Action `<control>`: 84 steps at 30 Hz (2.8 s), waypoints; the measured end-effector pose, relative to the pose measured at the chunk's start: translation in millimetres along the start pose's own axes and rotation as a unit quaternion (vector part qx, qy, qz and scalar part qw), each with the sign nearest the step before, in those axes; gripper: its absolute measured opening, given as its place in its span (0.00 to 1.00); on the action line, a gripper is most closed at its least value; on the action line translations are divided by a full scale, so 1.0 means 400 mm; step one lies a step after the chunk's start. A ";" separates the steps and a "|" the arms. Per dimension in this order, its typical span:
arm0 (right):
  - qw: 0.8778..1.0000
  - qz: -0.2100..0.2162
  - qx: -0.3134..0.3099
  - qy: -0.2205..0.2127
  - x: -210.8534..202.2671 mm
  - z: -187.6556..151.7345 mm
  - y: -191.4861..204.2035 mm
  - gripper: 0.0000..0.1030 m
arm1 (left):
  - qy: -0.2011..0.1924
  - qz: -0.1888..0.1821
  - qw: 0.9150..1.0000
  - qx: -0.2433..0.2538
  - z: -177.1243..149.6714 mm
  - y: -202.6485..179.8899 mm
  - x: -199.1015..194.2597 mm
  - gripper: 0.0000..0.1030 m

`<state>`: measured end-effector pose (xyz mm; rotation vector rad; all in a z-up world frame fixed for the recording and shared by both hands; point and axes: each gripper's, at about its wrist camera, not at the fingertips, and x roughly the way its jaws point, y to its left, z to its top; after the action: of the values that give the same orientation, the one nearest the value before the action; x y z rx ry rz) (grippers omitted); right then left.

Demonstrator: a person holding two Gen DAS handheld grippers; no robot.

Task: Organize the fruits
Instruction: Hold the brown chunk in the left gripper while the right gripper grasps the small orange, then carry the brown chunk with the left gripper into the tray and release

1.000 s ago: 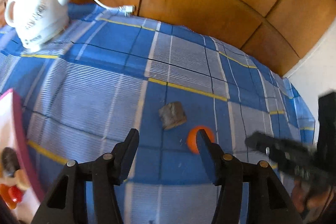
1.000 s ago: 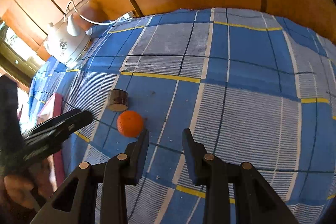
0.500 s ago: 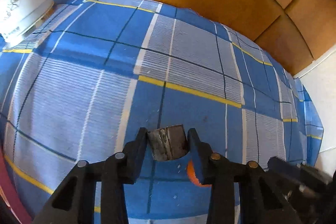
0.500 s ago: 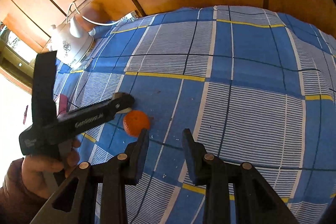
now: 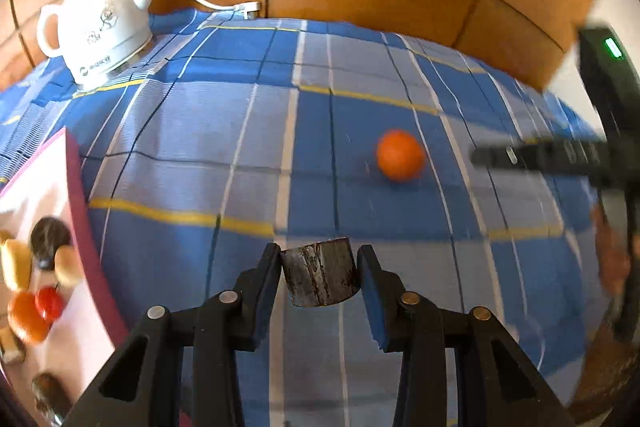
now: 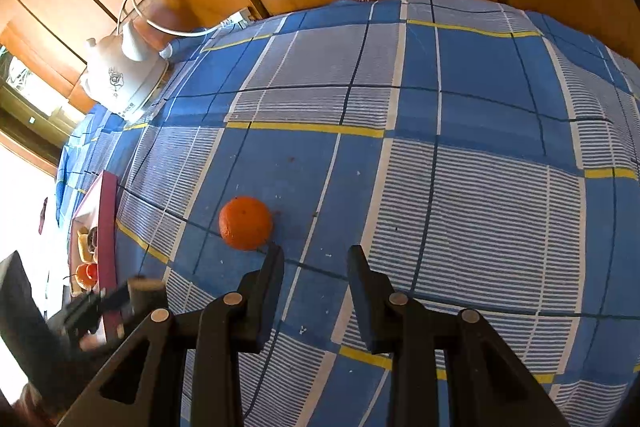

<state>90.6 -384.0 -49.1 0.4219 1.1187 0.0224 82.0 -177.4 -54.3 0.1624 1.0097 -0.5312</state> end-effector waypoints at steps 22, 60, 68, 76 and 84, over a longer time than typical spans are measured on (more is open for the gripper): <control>0.991 -0.032 -0.124 0.032 0.129 0.063 0.188 0.56 | -0.009 -0.021 1.000 -0.004 -0.058 0.000 0.004 0.38; 0.990 0.033 -0.115 0.075 0.100 -0.060 0.103 0.39 | -0.063 0.003 0.998 -0.011 -0.057 -0.001 -0.162 0.38; 0.990 0.039 -0.108 0.076 0.100 -0.060 0.096 0.39 | -0.067 0.004 0.998 -0.016 -0.063 0.008 -0.174 0.38; 0.991 0.050 -0.091 0.079 0.100 -0.056 0.087 0.39 | -0.063 0.003 0.998 -0.021 -0.068 0.015 -0.173 0.38; 0.990 0.031 -0.118 0.064 0.100 -0.060 0.105 0.39 | -0.066 0.005 0.998 -0.023 -0.072 0.020 -0.175 0.38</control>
<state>95.4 -328.5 -78.2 0.2458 1.2135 0.2375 34.6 -135.6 -11.7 0.0894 0.8920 -0.5028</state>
